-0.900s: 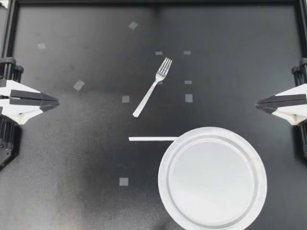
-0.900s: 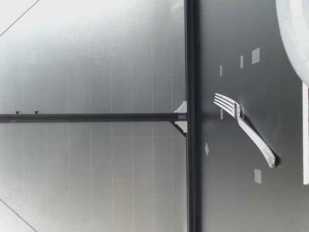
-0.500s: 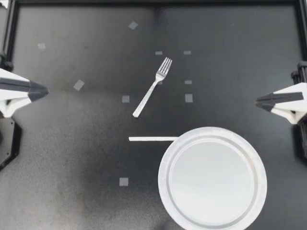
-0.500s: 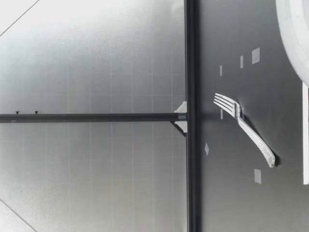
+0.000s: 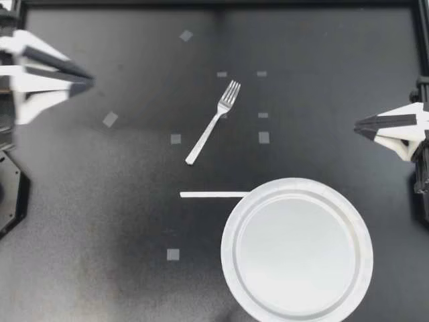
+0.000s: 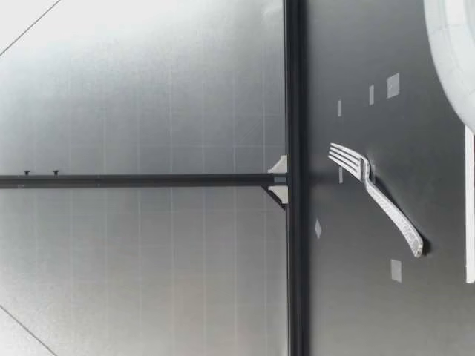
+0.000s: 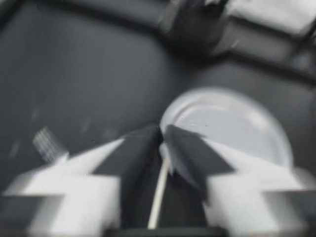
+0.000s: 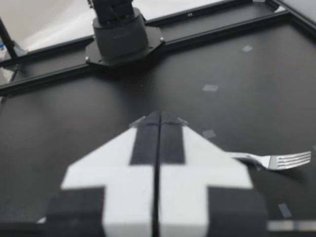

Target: Pick up the fork and place it on the plate.

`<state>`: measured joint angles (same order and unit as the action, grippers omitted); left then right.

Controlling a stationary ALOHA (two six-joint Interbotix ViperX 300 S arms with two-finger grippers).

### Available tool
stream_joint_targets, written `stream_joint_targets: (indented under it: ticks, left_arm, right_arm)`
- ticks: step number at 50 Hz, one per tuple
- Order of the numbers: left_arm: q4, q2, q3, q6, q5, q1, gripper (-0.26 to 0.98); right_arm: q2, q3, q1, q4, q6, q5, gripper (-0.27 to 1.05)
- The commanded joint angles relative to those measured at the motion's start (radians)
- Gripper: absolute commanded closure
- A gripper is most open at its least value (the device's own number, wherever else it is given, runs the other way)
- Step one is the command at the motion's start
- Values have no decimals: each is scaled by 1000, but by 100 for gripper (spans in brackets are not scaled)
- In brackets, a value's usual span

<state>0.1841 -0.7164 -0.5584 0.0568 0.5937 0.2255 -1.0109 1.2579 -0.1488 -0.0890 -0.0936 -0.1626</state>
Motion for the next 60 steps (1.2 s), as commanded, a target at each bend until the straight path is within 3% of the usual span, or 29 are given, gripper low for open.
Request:
stream_joint_targets:
  ticks: [1, 4, 10, 16, 25, 40, 49, 60]
  left_arm:
    - [6, 89, 72, 3, 89, 31, -4]
    - [8, 167, 133, 11, 175, 49, -14]
    - [8, 330, 276, 38, 373, 95, -5]
    - [8, 526, 407, 34, 554, 107, 0]
    - [8, 718, 482, 5, 558, 115, 0]
    - [20, 882, 416, 34, 295, 126, 0]
    - [34, 859, 327, 69, 132, 127, 1]
    - [35, 914, 278, 101, 109, 126, 1]
  right_arm:
    - [3, -8, -6, -2, -2, 0, 64]
    - [3, -5, -6, -2, -5, 9, 57]
    - [3, -3, -6, -2, -18, 31, 48]
    - [2, -2, -6, -2, -40, 51, 48]
    - [-6, 12, -6, 0, -54, 52, 48]
    - [-55, 48, -6, -2, -54, 54, 48]
    - [-84, 67, -6, -2, -54, 54, 48]
    - [-84, 71, -8, 0, -54, 52, 48]
